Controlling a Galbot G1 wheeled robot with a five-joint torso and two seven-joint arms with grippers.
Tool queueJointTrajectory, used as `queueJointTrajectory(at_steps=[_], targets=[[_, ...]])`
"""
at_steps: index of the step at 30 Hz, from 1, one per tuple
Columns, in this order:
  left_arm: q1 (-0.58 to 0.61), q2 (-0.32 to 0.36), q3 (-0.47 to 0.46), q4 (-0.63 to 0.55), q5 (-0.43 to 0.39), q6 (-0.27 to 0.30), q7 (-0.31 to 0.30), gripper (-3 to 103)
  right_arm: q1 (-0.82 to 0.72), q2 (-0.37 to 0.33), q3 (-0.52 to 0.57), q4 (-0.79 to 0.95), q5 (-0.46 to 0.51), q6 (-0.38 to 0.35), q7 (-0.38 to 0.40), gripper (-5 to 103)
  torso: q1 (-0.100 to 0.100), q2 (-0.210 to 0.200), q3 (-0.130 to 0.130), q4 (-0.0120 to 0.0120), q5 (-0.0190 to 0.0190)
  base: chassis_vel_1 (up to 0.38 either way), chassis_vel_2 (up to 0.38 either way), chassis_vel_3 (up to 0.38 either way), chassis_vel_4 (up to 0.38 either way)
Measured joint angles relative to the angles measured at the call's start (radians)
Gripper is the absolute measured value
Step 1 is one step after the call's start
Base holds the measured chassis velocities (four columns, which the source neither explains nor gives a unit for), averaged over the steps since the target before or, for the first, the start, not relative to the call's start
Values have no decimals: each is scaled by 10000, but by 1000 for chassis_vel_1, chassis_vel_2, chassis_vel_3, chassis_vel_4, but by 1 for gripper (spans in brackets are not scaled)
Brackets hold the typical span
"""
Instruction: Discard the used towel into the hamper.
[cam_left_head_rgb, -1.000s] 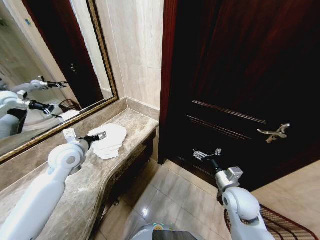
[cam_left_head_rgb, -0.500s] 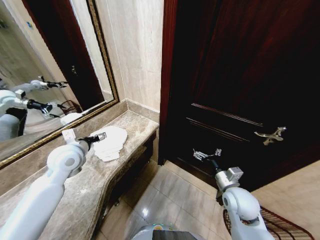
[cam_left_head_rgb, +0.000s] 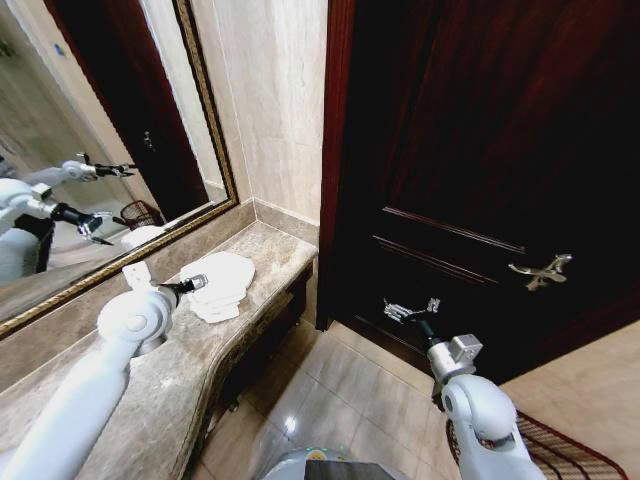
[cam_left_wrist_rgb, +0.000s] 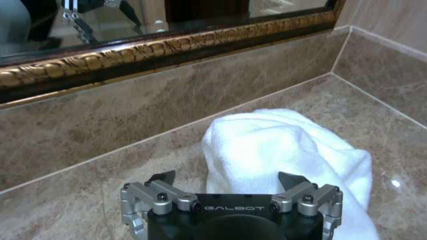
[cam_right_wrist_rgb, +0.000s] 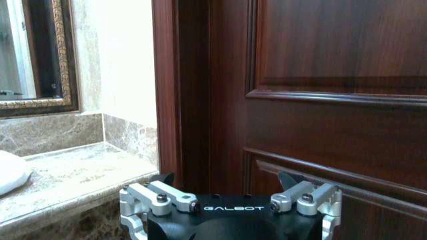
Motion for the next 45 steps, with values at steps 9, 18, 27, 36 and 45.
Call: queueJointTrajectory(at_steps=[9,18,27,36,45], targets=[[-589,150,448,711,424,2,1203,100,29,-10,-9,-48,-74,-22,8,100,-14,-34,-17,-1,1,0,0,0,0],[-981,63,1026,1237,835,4,1975,100,59,14,-15,-143,-154,-21,30,100,-25,-55,-29,0,1,0,0,0,0],[-1391,-19,1460,1657,845,-27,2240,97,40,-9,56,-214,-160,-18,1,100,-30,-67,-36,0,2,0,0,0,0],[-1522,-104,1842,1841,658,-391,2148,59,99,-64,26,-371,-190,38,-17,100,-35,-76,-41,-1,2,0,0,0,0],[-1412,-43,1813,1810,687,-425,2265,27,107,4,2,-334,-213,46,-16,100,-37,-80,-44,-1,2,0,0,0,0]])
